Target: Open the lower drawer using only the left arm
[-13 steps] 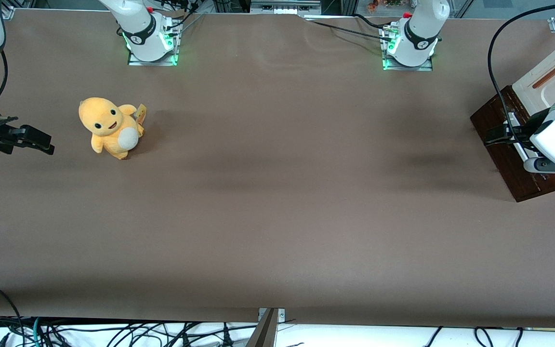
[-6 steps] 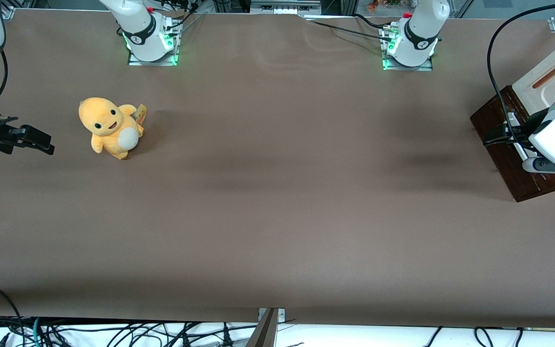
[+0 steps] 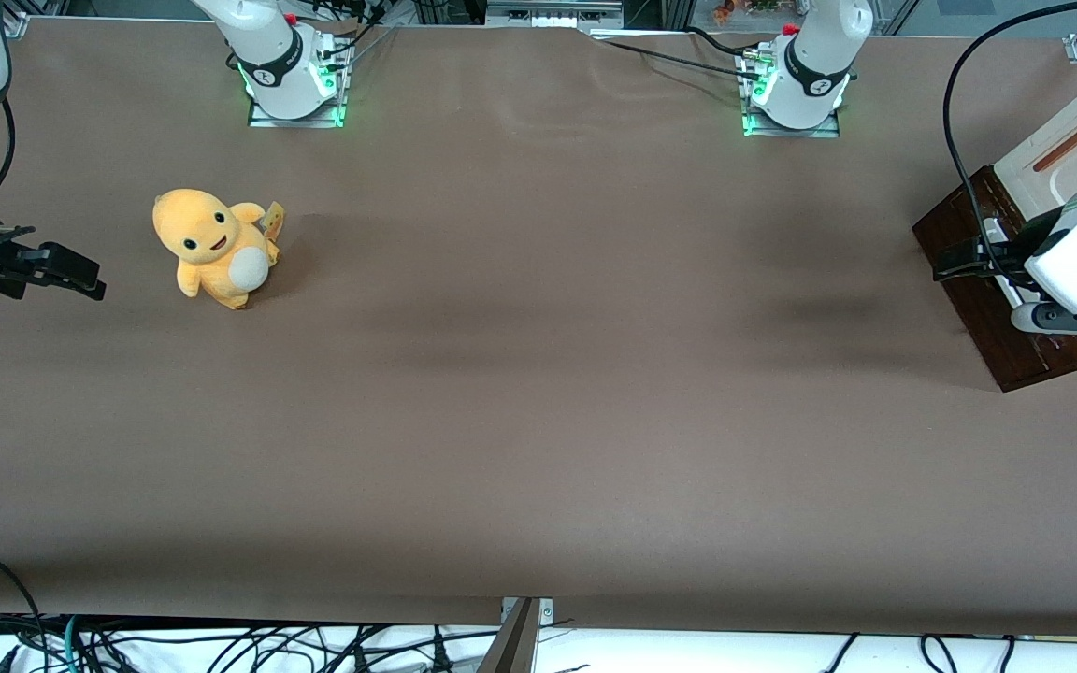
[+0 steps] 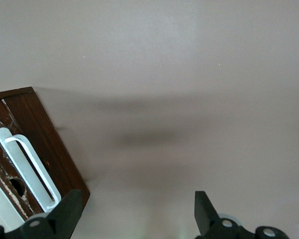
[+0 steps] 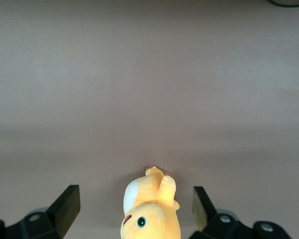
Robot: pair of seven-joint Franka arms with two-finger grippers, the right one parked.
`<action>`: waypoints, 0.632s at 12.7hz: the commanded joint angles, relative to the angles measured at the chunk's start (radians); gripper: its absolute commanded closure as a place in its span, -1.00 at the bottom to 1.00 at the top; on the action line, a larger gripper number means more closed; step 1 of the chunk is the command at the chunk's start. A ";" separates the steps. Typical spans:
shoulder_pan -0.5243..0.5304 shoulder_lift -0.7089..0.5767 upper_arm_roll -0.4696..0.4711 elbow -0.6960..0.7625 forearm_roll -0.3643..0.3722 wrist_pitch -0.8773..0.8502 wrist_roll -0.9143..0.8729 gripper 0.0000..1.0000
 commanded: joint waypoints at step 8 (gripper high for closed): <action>-0.005 -0.013 -0.017 0.007 -0.007 -0.019 0.006 -1.00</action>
